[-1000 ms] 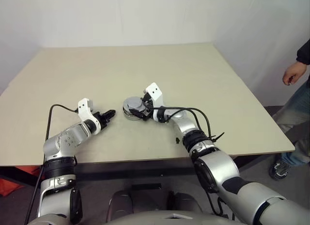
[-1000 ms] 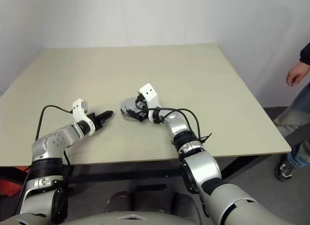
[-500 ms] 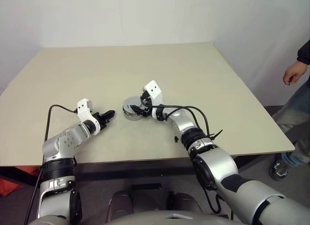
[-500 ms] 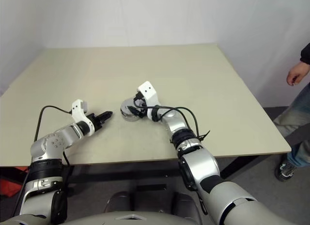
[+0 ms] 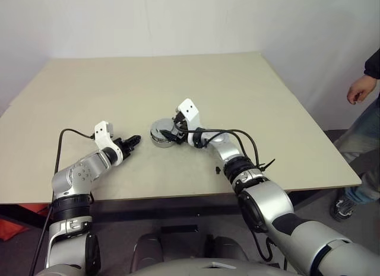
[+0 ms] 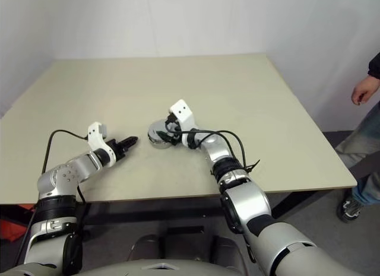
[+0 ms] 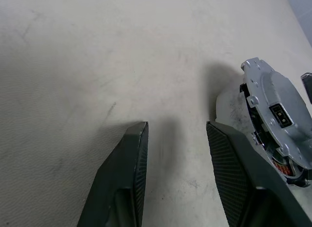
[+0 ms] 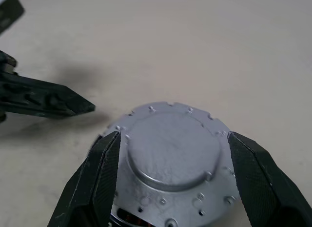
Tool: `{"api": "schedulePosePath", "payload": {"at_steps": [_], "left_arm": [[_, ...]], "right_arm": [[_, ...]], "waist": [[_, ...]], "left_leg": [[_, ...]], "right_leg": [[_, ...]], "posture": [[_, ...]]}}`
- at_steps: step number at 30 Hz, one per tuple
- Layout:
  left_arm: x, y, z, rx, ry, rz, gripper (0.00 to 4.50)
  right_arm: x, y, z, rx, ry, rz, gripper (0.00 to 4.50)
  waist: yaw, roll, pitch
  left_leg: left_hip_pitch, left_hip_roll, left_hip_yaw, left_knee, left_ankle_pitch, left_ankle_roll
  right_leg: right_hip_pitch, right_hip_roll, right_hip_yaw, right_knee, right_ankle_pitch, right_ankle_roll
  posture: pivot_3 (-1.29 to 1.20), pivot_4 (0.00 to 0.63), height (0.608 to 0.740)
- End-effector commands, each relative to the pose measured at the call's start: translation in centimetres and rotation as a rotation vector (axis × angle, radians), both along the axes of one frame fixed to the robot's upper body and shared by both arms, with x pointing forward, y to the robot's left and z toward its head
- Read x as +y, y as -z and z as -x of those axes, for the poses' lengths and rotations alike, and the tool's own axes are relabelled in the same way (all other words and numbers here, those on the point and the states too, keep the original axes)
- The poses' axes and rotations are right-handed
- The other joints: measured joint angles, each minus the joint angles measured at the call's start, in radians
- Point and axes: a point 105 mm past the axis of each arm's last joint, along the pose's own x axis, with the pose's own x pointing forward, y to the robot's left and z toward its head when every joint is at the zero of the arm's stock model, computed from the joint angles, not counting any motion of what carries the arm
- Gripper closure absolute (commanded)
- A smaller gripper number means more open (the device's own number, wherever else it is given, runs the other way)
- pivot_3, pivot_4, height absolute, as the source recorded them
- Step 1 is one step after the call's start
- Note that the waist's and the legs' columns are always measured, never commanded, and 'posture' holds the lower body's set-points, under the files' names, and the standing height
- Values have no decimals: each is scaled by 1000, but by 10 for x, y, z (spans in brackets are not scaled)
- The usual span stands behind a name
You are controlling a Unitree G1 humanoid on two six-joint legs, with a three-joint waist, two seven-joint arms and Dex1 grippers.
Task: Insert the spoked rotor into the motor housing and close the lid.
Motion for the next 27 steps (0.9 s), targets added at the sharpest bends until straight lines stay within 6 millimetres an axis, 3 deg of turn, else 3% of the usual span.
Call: {"api": "schedulePosePath", "payload": {"at_steps": [1, 14, 20, 27], "left_arm": [[6, 5, 3, 25, -25, -18, 2475], [11, 5, 7, 26, -41, -22, 2475], [5, -2, 3, -5, -20, -14, 2475], [-5, -8, -28, -36, -6, -18, 2475]], "right_arm": [[9, -16, 1, -50, -27, -33, 580], [10, 0, 0, 1, 20, -7, 580], [9, -19, -4, -32, 6, -59, 580], [6, -36, -7, -56, 1, -118, 580]], "waist": [[0, 0, 0], [0, 0, 0], [0, 0, 0], [6, 0, 0]], "left_leg": [[0, 0, 0, 0, 0, 0], [1, 0, 0, 0, 0, 0], [2, 0, 0, 0, 0, 0], [1, 0, -1, 0, 0, 0]], "right_leg": [[0, 0, 0, 0, 0, 0], [0, 0, 0, 0, 0, 0], [1, 0, 0, 0, 0, 0], [1, 0, 0, 0, 0, 0]], "posture": [[0, 0, 740], [0, 0, 740], [0, 0, 740], [0, 0, 740]]}}
